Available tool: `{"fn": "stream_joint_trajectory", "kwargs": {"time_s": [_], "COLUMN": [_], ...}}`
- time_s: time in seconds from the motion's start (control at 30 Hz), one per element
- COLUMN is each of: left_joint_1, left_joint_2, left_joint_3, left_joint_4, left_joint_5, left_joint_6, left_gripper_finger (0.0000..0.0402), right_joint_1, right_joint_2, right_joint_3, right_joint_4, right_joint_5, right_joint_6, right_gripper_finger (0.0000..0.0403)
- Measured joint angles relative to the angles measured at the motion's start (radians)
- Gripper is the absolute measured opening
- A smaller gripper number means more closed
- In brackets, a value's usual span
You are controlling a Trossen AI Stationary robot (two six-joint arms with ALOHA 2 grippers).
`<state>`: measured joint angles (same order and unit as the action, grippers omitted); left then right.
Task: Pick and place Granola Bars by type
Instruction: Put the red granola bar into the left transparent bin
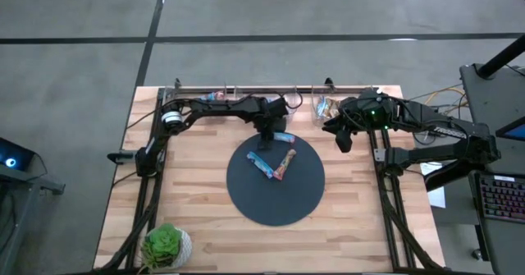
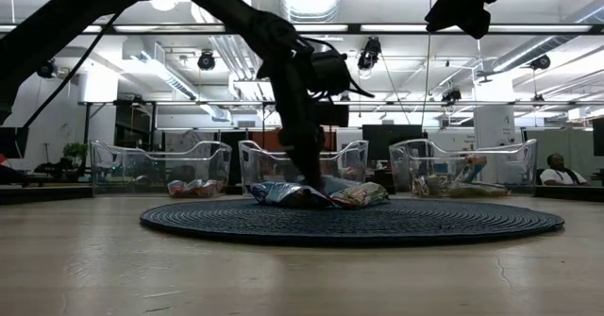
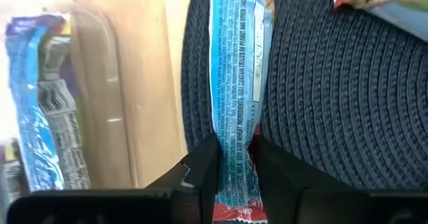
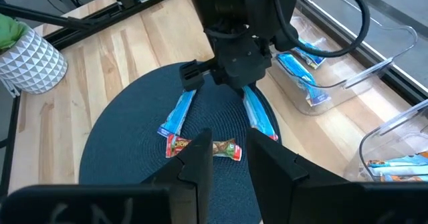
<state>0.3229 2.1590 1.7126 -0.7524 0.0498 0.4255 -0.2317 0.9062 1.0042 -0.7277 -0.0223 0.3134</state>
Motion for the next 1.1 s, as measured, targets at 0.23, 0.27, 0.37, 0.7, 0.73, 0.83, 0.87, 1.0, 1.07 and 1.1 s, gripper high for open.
{"fn": "stream_joint_trajectory", "kwargs": {"time_s": [0.23, 0.27, 0.37, 0.7, 0.73, 0.83, 0.87, 1.0, 1.07, 1.1], "left_joint_1": [0.003, 0.003, 0.003, 0.005, 0.005, 0.003, 0.002, 0.002, 0.002, 0.002], "left_joint_2": [-0.001, -0.001, -0.002, -0.003, -0.003, -0.003, -0.003, -0.003, -0.003, -0.003], "left_joint_3": [0.035, 0.040, 0.054, 0.093, 0.090, 0.082, 0.081, 0.082, 0.085, 0.085], "left_joint_4": [0.000, 0.000, -0.008, -0.071, -0.071, -0.082, -0.084, -0.088, -0.096, -0.096], "left_joint_5": [-0.007, -0.008, -0.008, 0.005, 0.014, 0.019, 0.019, 0.019, 0.019, 0.020], "left_joint_6": [0.001, 0.001, 0.001, 0.023, 0.022, 0.021, 0.021, 0.018, 0.018, 0.018], "left_gripper_finger": [0.0076, 0.0076, 0.0076, 0.0076, 0.0076, 0.0076, 0.0076, 0.0069, 0.0061, 0.0057], "right_joint_1": [0.000, 0.000, 0.000, 0.000, 0.000, 0.000, 0.000, 0.000, 0.000, 0.000], "right_joint_2": [0.000, 0.000, 0.000, 0.000, 0.000, 0.000, 0.000, 0.000, 0.000, 0.000], "right_joint_3": [0.000, 0.000, 0.000, 0.000, 0.000, 0.000, 0.000, 0.000, 0.000, 0.000], "right_joint_4": [0.000, 0.000, 0.000, 0.000, 0.000, 0.000, 0.000, 0.000, 0.000, 0.000], "right_joint_5": [0.000, 0.000, 0.000, 0.000, 0.000, 0.000, 0.000, 0.000, 0.000, 0.000], "right_joint_6": [0.000, 0.000, 0.000, 0.000, 0.000, 0.000, 0.000, 0.000, 0.000, 0.000], "right_gripper_finger": [0.0084, 0.0084, 0.0084, 0.0084, 0.0084, 0.0084, 0.0084, 0.0084, 0.0084, 0.0084]}}
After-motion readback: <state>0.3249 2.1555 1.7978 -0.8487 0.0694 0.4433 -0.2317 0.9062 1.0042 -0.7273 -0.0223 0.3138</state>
